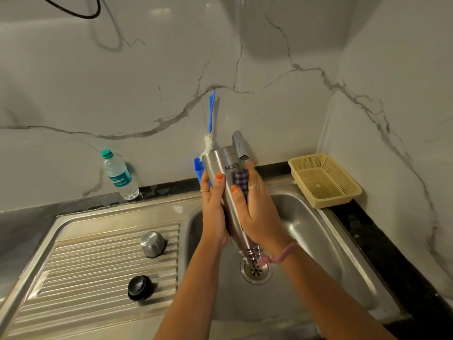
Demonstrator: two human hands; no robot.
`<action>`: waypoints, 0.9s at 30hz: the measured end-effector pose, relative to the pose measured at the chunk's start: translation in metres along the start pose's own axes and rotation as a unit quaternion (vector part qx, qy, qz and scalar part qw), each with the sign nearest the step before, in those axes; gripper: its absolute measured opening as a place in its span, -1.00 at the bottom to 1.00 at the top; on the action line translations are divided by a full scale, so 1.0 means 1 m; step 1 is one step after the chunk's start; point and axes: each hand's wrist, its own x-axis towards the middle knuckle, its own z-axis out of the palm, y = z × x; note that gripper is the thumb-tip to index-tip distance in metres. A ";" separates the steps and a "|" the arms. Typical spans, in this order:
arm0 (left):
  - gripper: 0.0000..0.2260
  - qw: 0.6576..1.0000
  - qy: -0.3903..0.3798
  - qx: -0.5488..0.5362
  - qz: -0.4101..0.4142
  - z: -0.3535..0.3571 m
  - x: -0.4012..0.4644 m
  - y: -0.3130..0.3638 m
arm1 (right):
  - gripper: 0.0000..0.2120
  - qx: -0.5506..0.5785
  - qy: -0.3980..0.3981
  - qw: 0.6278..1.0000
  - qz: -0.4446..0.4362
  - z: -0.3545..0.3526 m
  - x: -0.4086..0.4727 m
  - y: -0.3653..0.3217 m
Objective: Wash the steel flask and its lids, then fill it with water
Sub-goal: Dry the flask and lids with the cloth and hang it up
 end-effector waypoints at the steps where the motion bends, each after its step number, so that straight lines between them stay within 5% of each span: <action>1: -0.51 1.000 -0.008 0.012 -0.003 0.000 -0.003 -0.002 | -0.29 -0.008 0.016 1.000 -0.004 -0.001 0.011 -0.004; 7: -0.51 0.999 -0.027 0.018 -0.022 0.000 -0.009 -0.008 | -0.38 -0.005 0.027 1.000 0.011 -0.010 0.061 -0.019; 15: -0.25 0.997 0.030 -0.040 -0.059 -0.022 0.022 -0.001 | -0.52 -0.060 -0.024 0.997 -0.033 0.009 -0.055 0.022; 22: -0.31 0.990 0.038 -0.066 -0.122 -0.019 0.007 -0.009 | -0.51 -0.134 0.025 0.989 -0.051 0.011 -0.075 0.023; 27: -0.48 0.994 -0.041 -0.029 -0.097 -0.015 -0.002 -0.012 | -0.43 -0.054 -0.015 0.998 0.013 0.008 -0.001 0.000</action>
